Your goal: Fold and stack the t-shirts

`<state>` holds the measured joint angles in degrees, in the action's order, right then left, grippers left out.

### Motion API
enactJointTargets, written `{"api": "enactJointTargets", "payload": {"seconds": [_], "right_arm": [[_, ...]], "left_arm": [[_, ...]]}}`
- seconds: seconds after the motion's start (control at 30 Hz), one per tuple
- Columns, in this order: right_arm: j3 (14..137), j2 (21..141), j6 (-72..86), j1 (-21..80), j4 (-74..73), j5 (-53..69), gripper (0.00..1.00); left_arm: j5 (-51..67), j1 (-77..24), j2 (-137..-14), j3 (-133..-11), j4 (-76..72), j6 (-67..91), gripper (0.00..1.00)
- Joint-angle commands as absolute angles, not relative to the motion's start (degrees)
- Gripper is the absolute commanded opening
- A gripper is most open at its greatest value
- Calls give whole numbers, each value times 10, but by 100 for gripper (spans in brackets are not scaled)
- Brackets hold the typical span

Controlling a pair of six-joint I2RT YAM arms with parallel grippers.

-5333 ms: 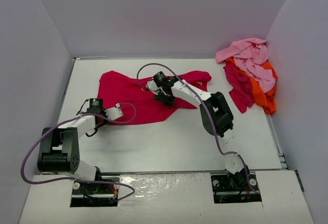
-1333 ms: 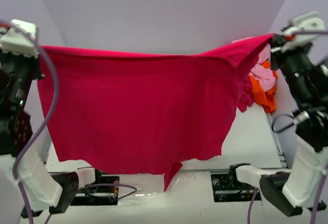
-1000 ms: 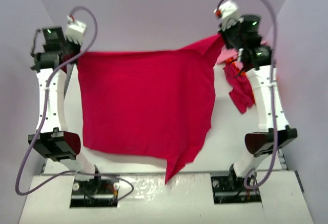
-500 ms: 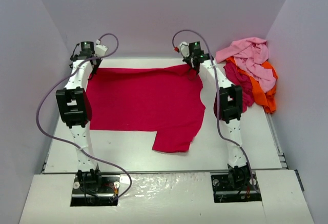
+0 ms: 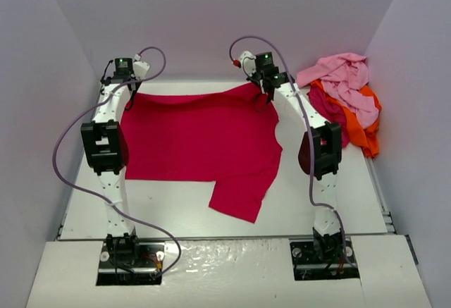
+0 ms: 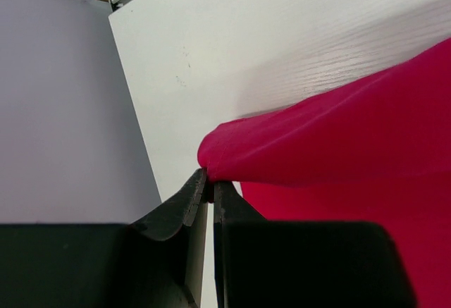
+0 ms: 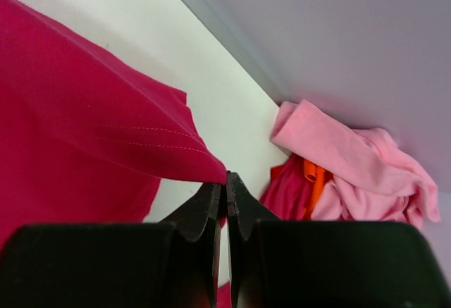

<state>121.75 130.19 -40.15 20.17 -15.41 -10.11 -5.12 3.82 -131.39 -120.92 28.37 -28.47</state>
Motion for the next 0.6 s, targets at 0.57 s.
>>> {"api": "enactJointTargets", "payload": {"seconds": [0.57], "right_arm": [[955,1053,-437,204,-160,-99,0]], "left_arm": [[-10,92,-1153,-1054,210,-290,0]]}}
